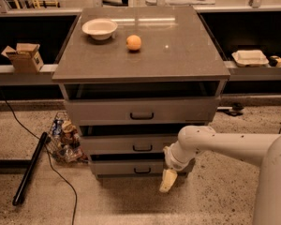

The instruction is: Open bottom drawer

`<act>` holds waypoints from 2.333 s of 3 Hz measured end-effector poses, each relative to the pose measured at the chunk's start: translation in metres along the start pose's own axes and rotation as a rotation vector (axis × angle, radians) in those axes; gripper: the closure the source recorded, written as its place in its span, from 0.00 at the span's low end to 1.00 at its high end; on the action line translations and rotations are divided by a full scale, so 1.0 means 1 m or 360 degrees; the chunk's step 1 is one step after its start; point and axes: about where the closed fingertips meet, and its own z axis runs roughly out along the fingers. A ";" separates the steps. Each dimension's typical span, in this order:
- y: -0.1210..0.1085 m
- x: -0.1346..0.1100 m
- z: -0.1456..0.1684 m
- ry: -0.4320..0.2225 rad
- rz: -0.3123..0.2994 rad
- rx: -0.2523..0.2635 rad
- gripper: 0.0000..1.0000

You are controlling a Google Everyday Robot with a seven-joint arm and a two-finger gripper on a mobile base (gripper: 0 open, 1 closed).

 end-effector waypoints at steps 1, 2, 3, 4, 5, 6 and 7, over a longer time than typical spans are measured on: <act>0.000 0.003 0.013 0.0031 -0.0011 -0.0023 0.00; -0.014 0.023 0.057 0.0112 -0.0062 -0.0059 0.00; -0.025 0.053 0.112 0.0152 -0.0116 -0.0120 0.00; -0.036 0.086 0.159 0.0144 -0.0121 -0.0161 0.00; -0.053 0.106 0.188 0.0091 -0.0128 -0.0119 0.00; -0.072 0.106 0.192 0.0054 -0.0188 -0.0032 0.00; -0.088 0.101 0.185 0.0033 -0.0238 0.0053 0.00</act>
Offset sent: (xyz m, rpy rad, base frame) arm 0.0207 -0.0067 -0.1469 -0.1273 0.0834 0.1037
